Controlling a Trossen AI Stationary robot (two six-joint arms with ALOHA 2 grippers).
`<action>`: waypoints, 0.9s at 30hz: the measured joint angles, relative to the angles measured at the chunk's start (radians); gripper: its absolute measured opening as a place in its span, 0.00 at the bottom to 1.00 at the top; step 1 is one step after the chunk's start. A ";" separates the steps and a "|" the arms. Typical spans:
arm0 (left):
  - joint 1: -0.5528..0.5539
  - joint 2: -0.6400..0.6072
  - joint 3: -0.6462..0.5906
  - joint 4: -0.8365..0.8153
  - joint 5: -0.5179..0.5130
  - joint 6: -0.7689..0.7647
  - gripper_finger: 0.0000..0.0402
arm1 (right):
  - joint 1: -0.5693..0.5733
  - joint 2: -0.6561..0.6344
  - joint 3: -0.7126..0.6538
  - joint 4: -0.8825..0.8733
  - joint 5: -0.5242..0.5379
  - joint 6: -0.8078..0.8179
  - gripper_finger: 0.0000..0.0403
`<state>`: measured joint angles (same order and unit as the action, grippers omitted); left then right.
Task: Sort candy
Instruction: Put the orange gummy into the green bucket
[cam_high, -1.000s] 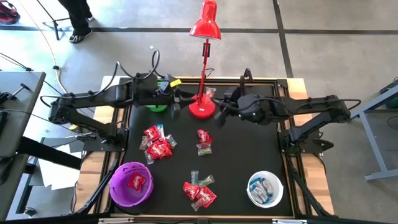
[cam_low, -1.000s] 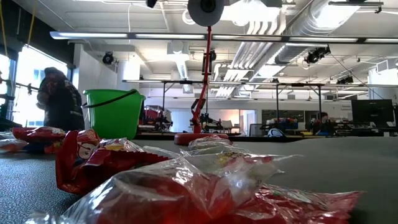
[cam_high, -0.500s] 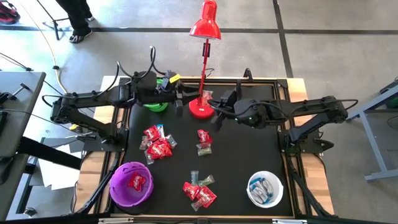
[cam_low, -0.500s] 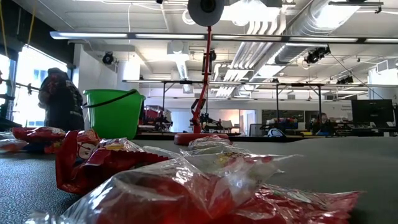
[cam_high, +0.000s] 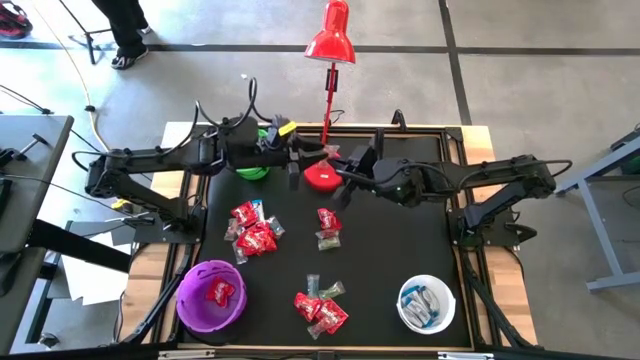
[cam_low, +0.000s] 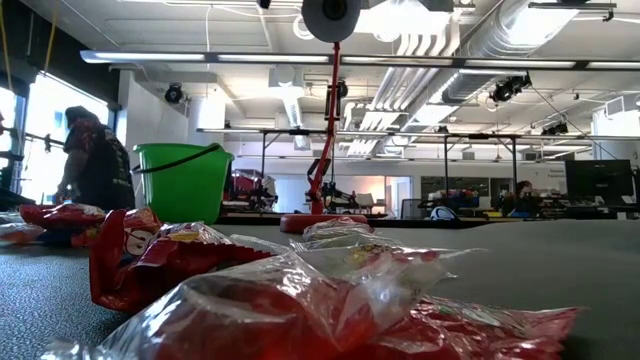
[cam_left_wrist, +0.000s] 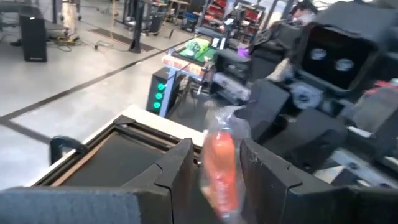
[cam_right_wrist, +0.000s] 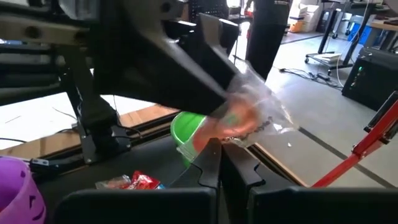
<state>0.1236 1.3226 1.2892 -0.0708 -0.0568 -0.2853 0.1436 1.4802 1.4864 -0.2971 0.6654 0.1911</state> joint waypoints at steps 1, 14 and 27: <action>-0.003 0.003 0.000 0.011 0.004 0.000 0.30 | -0.001 0.000 0.000 0.000 0.004 0.006 0.00; -0.009 0.006 0.000 0.017 0.026 0.008 0.04 | -0.003 0.000 0.000 -0.005 0.013 0.009 0.00; -0.009 0.006 0.000 0.015 0.022 0.027 0.00 | 0.001 0.000 0.000 -0.024 0.013 0.010 0.08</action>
<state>0.1143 1.3285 1.2888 -0.0563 -0.0351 -0.2588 0.1444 1.4807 1.4864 -0.3216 0.6787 0.2008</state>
